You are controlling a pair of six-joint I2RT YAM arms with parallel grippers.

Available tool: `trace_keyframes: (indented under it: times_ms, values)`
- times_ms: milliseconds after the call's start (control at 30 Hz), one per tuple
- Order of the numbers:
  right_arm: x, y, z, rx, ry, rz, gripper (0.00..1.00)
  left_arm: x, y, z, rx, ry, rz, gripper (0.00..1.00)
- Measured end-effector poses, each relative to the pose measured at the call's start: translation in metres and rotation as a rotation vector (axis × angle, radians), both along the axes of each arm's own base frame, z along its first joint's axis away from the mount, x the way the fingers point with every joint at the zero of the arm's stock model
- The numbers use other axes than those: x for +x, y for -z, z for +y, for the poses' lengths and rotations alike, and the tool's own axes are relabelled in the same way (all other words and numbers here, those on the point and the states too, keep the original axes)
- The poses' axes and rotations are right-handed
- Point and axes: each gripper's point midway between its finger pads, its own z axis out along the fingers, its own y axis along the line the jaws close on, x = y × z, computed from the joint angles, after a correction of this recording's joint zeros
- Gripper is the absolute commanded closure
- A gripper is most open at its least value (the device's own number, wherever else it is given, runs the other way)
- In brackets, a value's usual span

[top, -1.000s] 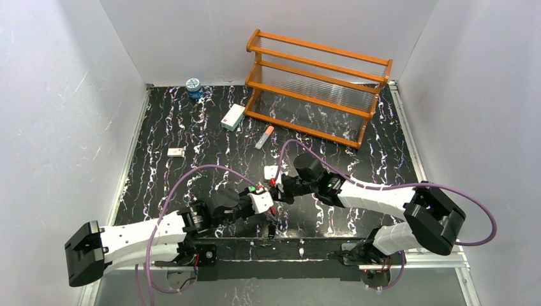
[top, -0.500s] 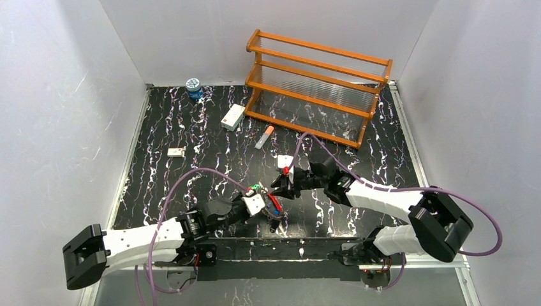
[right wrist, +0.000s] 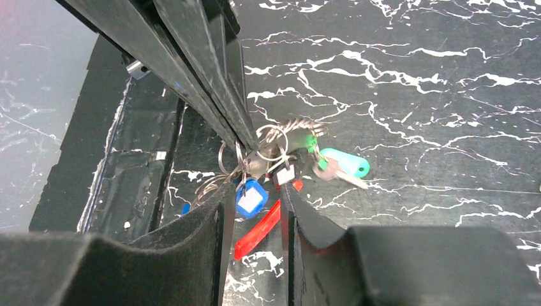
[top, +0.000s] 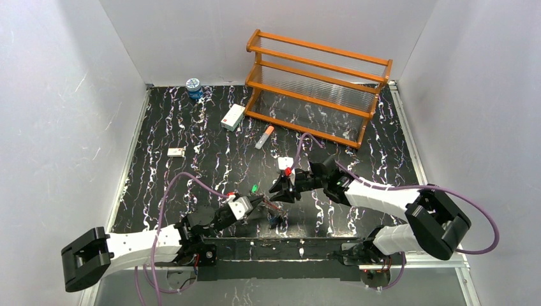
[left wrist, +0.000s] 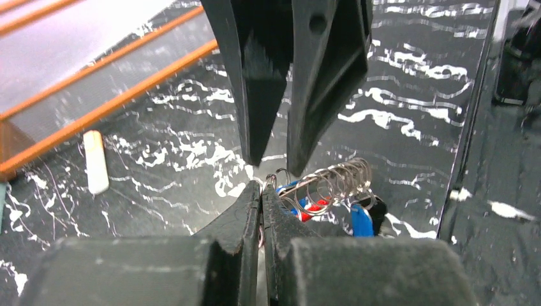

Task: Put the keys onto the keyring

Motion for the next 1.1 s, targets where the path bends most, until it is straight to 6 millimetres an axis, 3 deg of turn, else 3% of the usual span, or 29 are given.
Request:
trace_keyframes:
  times_ms: [233,400,533,700,800,967,1100]
  values:
    - [-0.001,0.014,0.004,-0.016,-0.015,0.049,0.61,-0.003,-0.025,-0.004,-0.088,0.023,-0.043,1.00]
    - [-0.002,0.018,0.004,-0.027,-0.013,0.073,0.64,-0.003,-0.029,-0.004,-0.100,0.027,-0.048,1.00]
    - [-0.001,0.018,0.004,-0.030,-0.005,0.077,0.59,-0.003,-0.026,-0.005,-0.091,0.031,-0.044,1.00]
    - [0.005,0.004,0.003,-0.006,0.039,0.035,0.49,-0.003,-0.022,-0.006,-0.080,0.029,-0.038,1.00]
    - [0.008,-0.010,-0.001,0.024,0.065,-0.010,0.48,-0.003,-0.021,-0.006,-0.076,0.029,-0.036,1.00]
    - [0.004,-0.020,-0.005,0.052,0.055,-0.055,0.53,-0.003,-0.020,-0.006,-0.074,0.030,-0.035,1.00]
    - [-0.001,-0.013,-0.004,0.043,0.019,-0.040,0.63,-0.003,-0.020,-0.006,-0.073,0.030,-0.035,1.00]
